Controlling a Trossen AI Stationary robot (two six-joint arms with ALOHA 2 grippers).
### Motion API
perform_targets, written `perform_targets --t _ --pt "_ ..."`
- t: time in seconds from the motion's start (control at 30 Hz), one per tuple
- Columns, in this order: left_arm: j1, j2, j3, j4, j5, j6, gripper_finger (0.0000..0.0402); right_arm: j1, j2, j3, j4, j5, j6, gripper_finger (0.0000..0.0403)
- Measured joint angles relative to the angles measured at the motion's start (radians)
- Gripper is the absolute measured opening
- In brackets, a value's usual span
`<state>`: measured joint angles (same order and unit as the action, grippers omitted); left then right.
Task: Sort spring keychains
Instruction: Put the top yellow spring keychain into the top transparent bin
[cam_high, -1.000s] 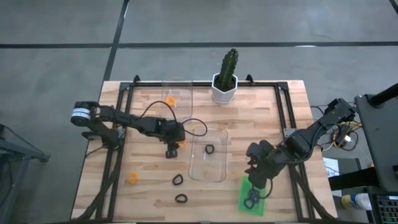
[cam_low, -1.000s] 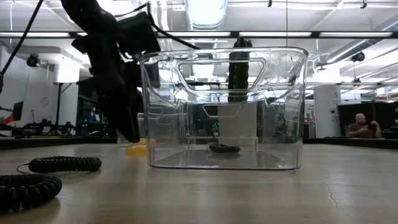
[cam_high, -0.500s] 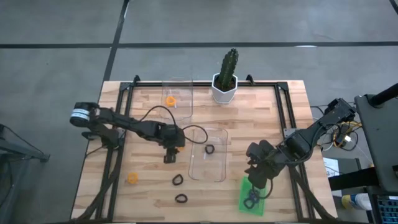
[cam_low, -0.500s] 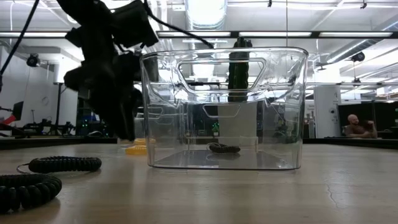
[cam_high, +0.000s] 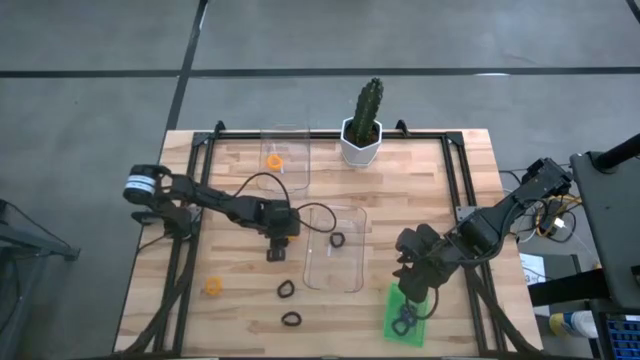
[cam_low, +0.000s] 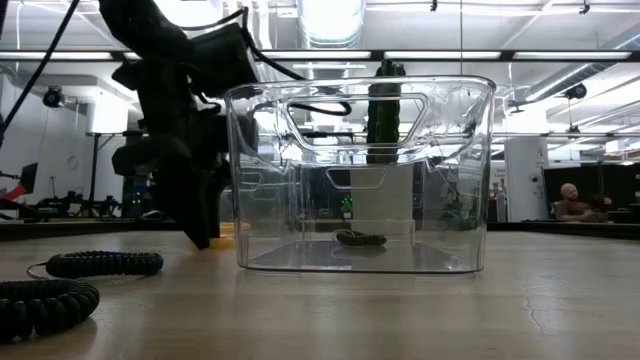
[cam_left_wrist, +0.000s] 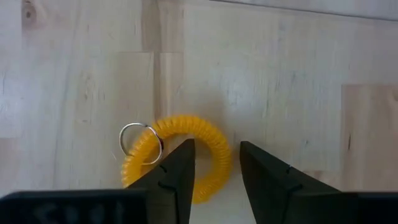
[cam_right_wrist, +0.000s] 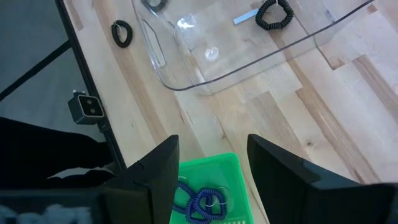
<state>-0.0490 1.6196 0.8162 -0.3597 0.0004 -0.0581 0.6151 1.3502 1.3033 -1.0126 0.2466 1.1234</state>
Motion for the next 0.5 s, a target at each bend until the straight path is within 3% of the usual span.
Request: perform_targets --t 0.13,0.27,0.5 --pt "0.0 0.003 0.012 -0.014 -0.013 -0.002 0.0092 0.0 0.0 0.0 0.0 0.0 0.003 0.0182" --pt "0.001 -0.005 0.032 -0.044 -0.014 -0.03 0.0023 0.0 0.0 0.0 0.0 0.013 0.0 0.0182" --pt "-0.017 -0.05 0.119 -0.218 -0.01 -0.12 0.0007 0.0 0.0 0.0 0.0 0.019 -0.001 0.0182"
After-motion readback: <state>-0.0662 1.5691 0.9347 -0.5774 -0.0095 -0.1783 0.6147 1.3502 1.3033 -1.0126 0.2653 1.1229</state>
